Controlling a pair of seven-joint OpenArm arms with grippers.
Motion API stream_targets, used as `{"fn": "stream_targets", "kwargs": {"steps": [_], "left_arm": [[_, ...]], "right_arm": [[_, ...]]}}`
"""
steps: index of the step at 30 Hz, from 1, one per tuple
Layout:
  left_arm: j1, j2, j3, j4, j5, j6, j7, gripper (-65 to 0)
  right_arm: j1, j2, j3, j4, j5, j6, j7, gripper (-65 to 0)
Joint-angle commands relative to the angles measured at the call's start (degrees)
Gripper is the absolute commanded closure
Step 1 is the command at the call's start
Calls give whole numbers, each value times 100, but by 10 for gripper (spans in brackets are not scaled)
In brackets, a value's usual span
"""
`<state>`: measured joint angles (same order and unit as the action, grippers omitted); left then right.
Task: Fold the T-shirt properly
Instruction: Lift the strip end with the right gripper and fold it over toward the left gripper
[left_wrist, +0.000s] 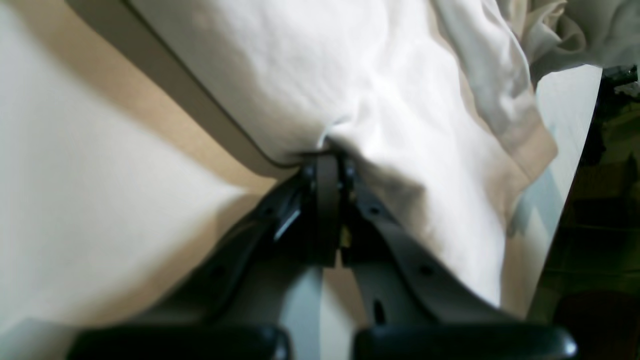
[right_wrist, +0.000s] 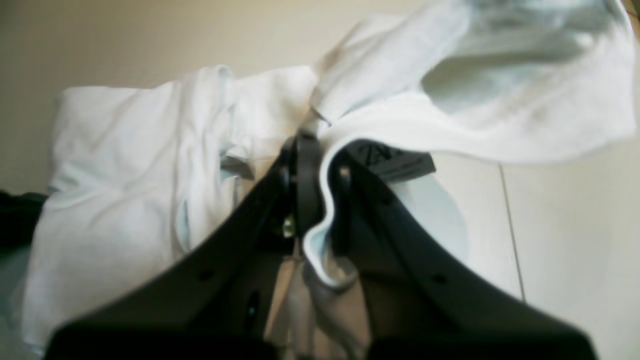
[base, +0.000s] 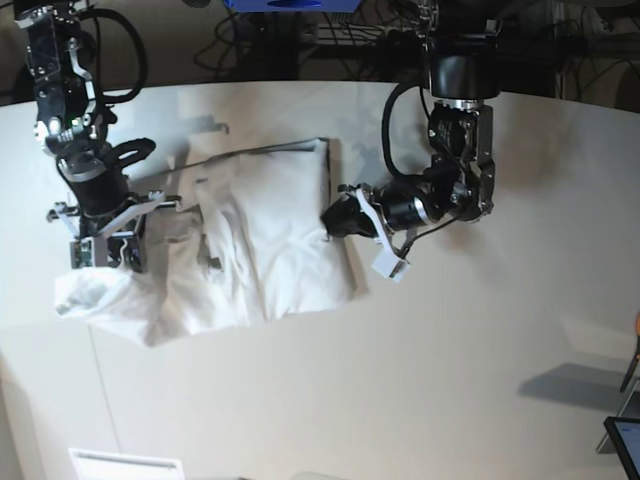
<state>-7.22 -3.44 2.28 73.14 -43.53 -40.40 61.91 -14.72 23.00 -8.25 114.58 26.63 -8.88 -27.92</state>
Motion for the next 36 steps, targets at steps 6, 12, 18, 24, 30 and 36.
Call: {"fn": "stream_targets", "kwargs": {"steps": [6,12,18,24,30,36], "left_arm": [[-126,32,13,13,129,40,99,0],[-196,102,22,13,129,40,99,0],[-205,111,22,13,129,40,108,0],[-205,129,22,13,129,40,108,0],[-205,155,22,13,129,40,108,0],[-205,226,22,13,129,40,108,0]], "right_arm": [[298,104,-138,106,-13,31,203,-1],[509,7,-727,98,-1032,31,-87,-1],[571,-388,-1087,98,-1991,31,-386,-1],[580,-450,-1544,98,-2562,31,-412,-1],[589,-459,-1650,98,-2580,31,-421,-1],[589,-511,-1685,98,-2589,31,-421,-1]]}}
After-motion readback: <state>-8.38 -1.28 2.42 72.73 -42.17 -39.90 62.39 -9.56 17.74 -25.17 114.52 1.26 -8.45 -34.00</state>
